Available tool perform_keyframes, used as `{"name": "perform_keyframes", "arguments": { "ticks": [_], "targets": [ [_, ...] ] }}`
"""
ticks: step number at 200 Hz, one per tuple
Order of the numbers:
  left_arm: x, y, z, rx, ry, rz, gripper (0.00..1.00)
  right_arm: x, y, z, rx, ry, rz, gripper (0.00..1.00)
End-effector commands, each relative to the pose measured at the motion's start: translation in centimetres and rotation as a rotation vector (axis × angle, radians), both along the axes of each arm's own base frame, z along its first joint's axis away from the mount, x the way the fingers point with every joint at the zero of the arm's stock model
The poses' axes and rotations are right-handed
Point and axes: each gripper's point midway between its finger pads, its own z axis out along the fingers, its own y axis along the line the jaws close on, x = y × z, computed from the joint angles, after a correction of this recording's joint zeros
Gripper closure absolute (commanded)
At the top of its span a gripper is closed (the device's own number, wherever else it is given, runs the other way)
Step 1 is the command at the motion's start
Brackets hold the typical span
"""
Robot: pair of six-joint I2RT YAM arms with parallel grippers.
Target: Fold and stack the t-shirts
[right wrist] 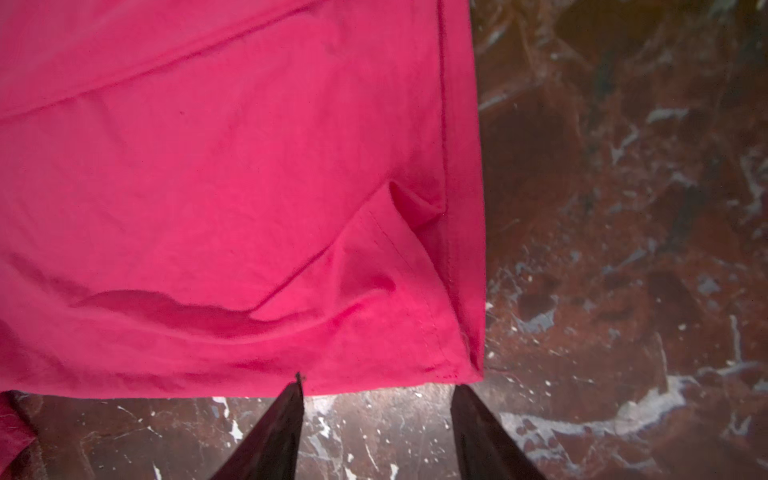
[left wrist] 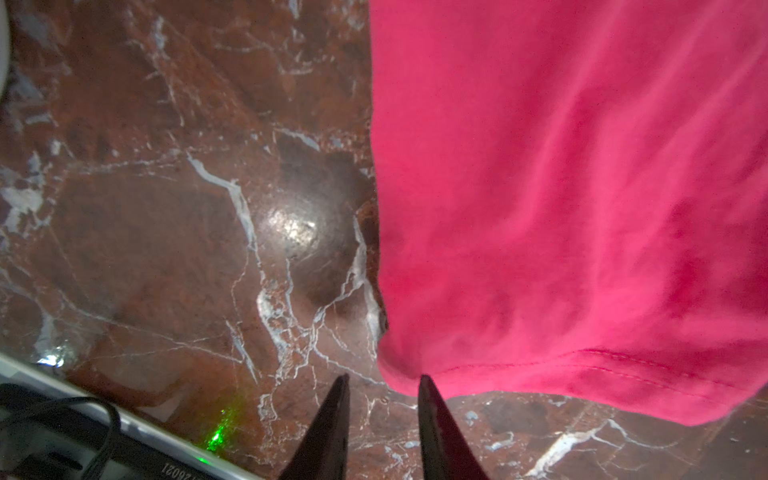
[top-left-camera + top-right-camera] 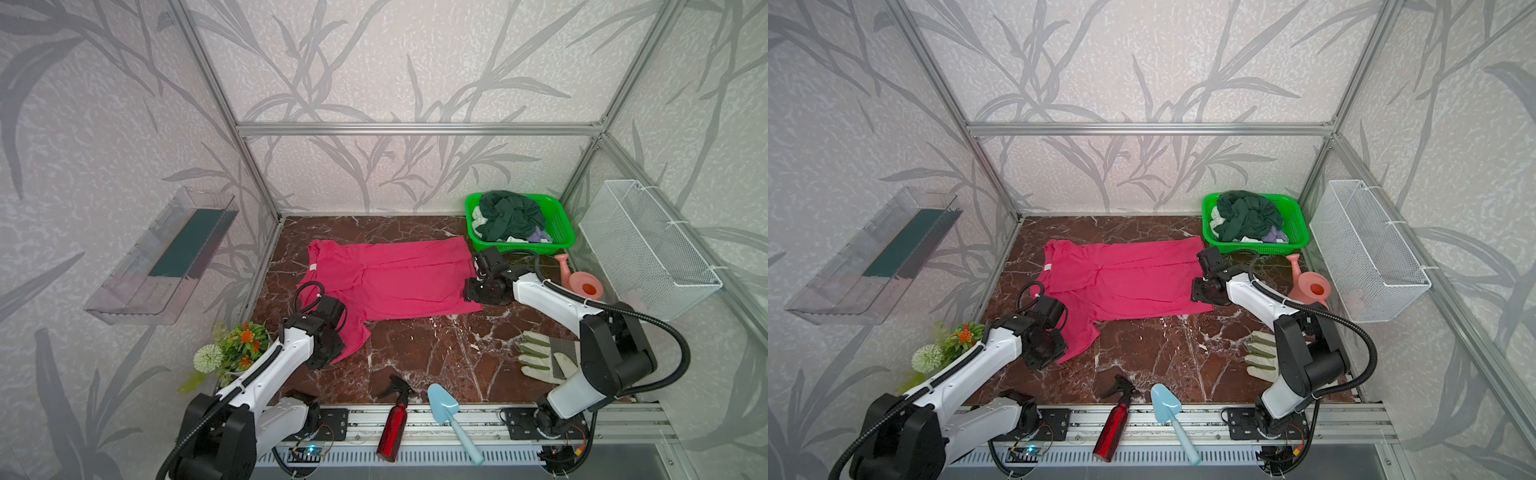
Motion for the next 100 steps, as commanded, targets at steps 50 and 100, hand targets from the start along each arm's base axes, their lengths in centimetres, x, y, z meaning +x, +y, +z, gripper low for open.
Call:
{"name": "perform_keyframes", "arguments": {
  "ticks": [50,100],
  "targets": [
    [-1.4,-0.6,-2.7,-0.019,0.079,-0.015,0.76,-0.1,-2.2,-0.8,-0.023,-0.006,-0.057,0.43],
    [-1.1,-0.2,-2.1,0.002,0.063,-0.025,0.93,1.9,-1.7,-2.2,-0.054,0.011,-0.035,0.56]
  ]
}}
